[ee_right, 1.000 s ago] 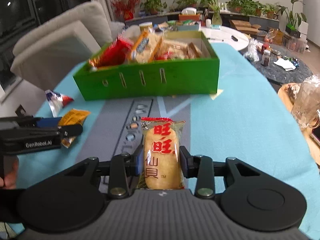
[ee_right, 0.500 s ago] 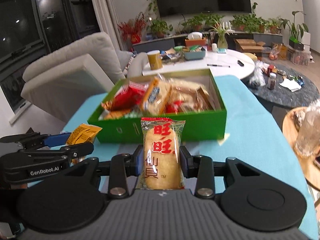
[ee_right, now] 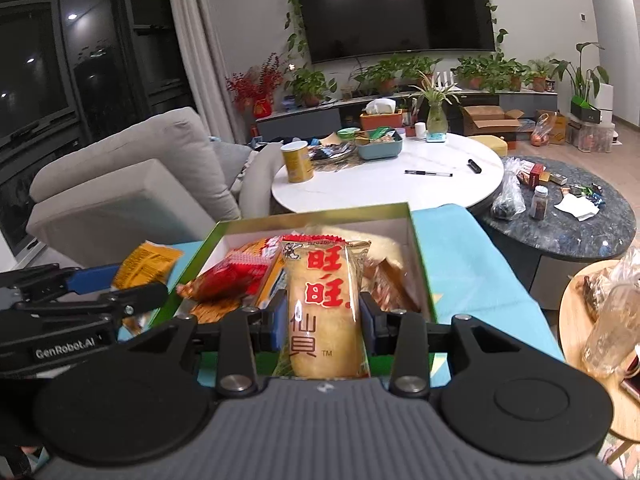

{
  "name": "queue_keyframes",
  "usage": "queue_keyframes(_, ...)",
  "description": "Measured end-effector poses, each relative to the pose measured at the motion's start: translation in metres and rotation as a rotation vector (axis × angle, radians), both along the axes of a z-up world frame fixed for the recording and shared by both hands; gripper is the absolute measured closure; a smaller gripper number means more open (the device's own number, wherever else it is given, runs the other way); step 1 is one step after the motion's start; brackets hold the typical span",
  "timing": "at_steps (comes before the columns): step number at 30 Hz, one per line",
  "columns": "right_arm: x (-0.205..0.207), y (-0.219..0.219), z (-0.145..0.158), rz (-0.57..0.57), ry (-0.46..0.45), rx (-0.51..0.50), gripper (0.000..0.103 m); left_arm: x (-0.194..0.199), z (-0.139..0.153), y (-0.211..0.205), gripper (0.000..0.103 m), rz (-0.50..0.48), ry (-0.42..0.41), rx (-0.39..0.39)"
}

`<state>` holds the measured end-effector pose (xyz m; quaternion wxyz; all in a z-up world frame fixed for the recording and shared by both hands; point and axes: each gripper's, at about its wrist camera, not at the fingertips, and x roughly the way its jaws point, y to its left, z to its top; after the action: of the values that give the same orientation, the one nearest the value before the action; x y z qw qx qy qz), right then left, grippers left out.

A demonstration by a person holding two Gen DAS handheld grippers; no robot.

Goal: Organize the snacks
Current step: 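Carry both packets over the green box and open both grippers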

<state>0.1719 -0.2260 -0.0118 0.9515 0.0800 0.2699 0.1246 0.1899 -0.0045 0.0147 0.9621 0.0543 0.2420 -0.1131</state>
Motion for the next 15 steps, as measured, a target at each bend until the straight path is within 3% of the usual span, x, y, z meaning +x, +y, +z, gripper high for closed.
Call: queue_keyframes(15, 0.065, -0.010, -0.009, -0.039, -0.004, -0.003, 0.013, 0.086, -0.014, -0.009, 0.053, 0.027, 0.045, -0.037)
